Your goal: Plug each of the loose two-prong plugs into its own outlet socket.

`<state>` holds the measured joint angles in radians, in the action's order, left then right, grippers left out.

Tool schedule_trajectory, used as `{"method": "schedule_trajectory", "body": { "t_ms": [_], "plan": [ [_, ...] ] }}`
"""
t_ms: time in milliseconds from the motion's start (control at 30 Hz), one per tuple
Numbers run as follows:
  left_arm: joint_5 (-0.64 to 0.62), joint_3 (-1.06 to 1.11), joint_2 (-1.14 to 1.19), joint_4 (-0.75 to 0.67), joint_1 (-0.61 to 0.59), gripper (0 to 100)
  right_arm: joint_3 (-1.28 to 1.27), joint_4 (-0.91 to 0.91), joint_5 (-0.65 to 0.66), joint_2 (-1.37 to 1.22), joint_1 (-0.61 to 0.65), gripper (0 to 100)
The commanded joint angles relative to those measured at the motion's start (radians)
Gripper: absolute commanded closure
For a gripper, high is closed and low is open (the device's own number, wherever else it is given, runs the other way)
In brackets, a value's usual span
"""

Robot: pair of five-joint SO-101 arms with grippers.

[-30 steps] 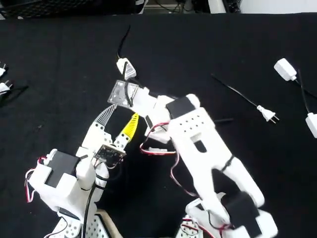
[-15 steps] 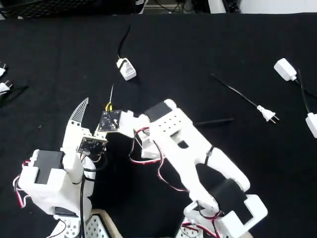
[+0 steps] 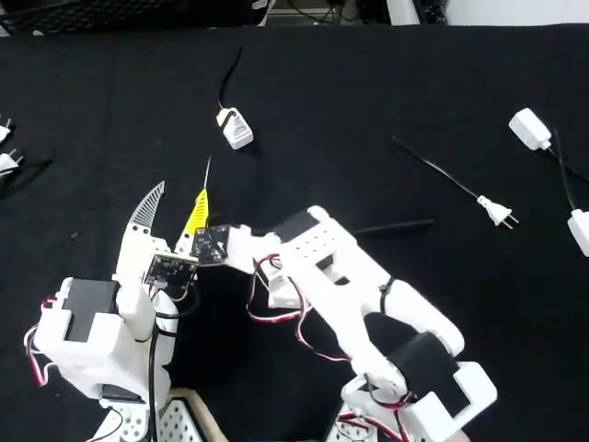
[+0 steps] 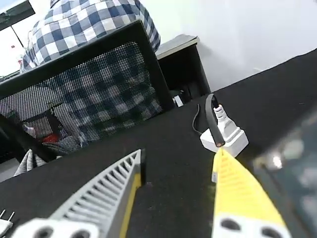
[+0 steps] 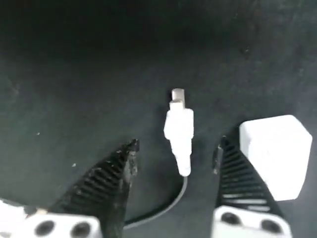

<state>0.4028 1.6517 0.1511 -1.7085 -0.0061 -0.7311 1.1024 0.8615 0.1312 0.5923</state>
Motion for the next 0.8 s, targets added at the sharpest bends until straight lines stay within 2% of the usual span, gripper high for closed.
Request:
{"method": "schedule_trajectory", "body": {
  "t_ms": [0, 300, 467, 600, 767],
  "plan": [
    [0.005, 0.025, -0.006, -0.009, -0.010, 76, -0.035, -0.071, 0.009, -0.001, 0.017, 85.1],
    [0.005, 0.025, -0.006, -0.009, -0.010, 76, -0.050, -0.086, 0.002, 0.010, 0.012, 98.8],
    [0.005, 0.025, -0.006, -0.009, 0.001, 76, 0.048, 0.017, -0.003, 0.010, 0.011, 98.7],
    [0.005, 0.025, -0.006, -0.009, 0.001, 76, 0.124, 0.077, -0.055, 0.010, 0.008, 98.7],
    [0.005, 0.018, -0.006, -0.009, -0.004, 76, 0.182, 0.124, -0.055, 0.010, -0.060, 98.7]
  ]
}}
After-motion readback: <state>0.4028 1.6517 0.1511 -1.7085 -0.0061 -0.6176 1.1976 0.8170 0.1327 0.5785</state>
